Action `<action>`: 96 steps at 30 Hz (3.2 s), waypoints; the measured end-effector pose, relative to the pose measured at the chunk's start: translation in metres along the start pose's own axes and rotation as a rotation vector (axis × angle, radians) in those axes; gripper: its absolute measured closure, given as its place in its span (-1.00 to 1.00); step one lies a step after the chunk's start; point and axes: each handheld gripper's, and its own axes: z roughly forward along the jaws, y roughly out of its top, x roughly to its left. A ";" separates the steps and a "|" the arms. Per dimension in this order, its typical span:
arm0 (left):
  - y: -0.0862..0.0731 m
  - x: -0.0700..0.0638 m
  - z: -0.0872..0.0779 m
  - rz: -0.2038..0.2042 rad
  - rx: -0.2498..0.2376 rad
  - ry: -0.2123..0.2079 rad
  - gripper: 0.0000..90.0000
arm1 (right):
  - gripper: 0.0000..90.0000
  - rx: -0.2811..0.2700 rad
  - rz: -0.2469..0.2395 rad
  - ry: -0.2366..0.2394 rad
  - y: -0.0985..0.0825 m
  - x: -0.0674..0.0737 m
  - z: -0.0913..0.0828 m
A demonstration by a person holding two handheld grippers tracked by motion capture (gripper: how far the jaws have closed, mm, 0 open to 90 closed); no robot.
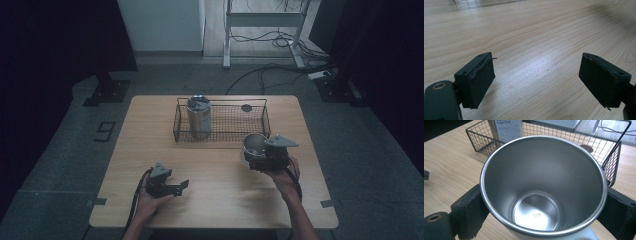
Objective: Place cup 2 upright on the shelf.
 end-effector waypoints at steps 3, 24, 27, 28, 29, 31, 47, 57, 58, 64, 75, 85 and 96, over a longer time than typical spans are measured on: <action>0.000 -0.002 0.000 0.013 0.003 0.009 -0.71 | -0.84 -0.007 0.000 -0.005 0.006 0.000 -0.002; 0.004 -0.004 -0.006 0.010 0.008 0.017 -0.70 | -0.84 -0.027 0.006 -0.018 0.033 0.002 -0.002; 0.004 -0.003 -0.006 0.011 0.012 0.017 -0.70 | -0.84 -0.029 0.004 -0.016 0.035 0.002 -0.002; 0.004 -0.003 -0.006 0.008 0.012 0.016 -0.70 | -0.84 -0.028 0.004 -0.016 0.036 0.002 -0.002; 0.004 -0.003 -0.006 0.007 0.012 0.016 -0.70 | -0.83 -0.027 0.005 -0.014 0.036 0.002 -0.002; 0.004 -0.003 -0.006 0.007 0.012 0.016 -0.70 | -0.84 -0.026 0.005 -0.012 0.037 0.001 -0.002; 0.003 -0.001 -0.007 -0.009 0.019 0.014 -0.70 | -0.83 -0.034 -0.012 -0.001 0.051 0.000 -0.003; 0.003 0.000 -0.007 -0.014 0.025 0.012 -0.70 | -0.83 -0.030 -0.041 -0.008 0.061 0.000 -0.002; 0.003 0.000 -0.007 -0.014 0.024 0.012 -0.70 | -0.83 -0.030 -0.040 -0.009 0.062 0.000 -0.001; 0.003 0.001 -0.006 -0.012 0.036 0.010 -0.70 | -0.84 -0.027 -0.046 -0.017 0.067 -0.002 0.001; 0.002 0.001 -0.005 -0.011 0.048 0.006 -0.70 | -0.83 -0.023 -0.041 -0.023 0.072 -0.006 0.004; 0.002 0.001 -0.005 -0.014 0.055 0.003 -0.69 | -0.83 -0.019 -0.036 -0.030 0.077 -0.012 0.007; 0.002 0.003 -0.005 -0.020 0.053 0.009 -0.69 | -0.83 -0.017 -0.028 -0.037 0.084 -0.018 0.010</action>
